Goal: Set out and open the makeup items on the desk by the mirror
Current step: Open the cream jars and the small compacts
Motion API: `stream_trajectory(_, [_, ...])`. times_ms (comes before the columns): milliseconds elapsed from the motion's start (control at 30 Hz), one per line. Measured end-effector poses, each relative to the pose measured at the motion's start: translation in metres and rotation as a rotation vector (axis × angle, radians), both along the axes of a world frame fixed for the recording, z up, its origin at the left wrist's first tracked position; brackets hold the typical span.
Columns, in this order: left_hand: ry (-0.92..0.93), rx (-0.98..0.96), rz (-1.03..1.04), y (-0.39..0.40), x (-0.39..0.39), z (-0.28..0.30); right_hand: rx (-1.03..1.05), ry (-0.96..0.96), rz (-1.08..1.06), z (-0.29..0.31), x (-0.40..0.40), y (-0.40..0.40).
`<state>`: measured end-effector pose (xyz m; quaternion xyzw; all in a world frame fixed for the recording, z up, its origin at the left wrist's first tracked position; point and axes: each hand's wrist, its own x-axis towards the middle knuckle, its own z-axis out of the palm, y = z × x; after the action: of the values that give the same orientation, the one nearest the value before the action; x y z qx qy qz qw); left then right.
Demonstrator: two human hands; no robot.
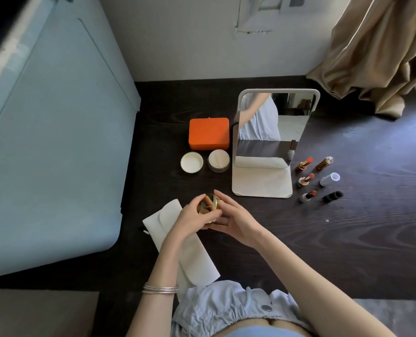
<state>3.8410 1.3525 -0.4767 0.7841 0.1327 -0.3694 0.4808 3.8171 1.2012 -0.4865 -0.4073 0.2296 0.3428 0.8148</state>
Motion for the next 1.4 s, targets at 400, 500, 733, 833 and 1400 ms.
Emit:
stream_trajectory(400, [-0.067,-0.089,-0.162,-0.001,0.003,0.016,0.190,0.280,-0.120,0.010,-0.010,-0.026])
stream_trajectory(500, [-0.028,-0.172,-0.085,-0.003,0.001,0.013,0.255,0.212,-0.132,0.014,-0.014,-0.031])
stream_trajectory(733, [0.021,-0.218,0.000,-0.009,-0.004,0.011,0.204,0.133,-0.065,0.014,-0.020,-0.035])
stream_trajectory(833, [0.036,-0.243,0.010,-0.010,-0.006,0.016,0.130,0.070,-0.060,0.014,-0.019,-0.034])
stream_trajectory(1400, [-0.372,-0.107,-0.372,-0.023,-0.013,0.025,0.134,0.030,-0.025,0.022,-0.021,-0.037])
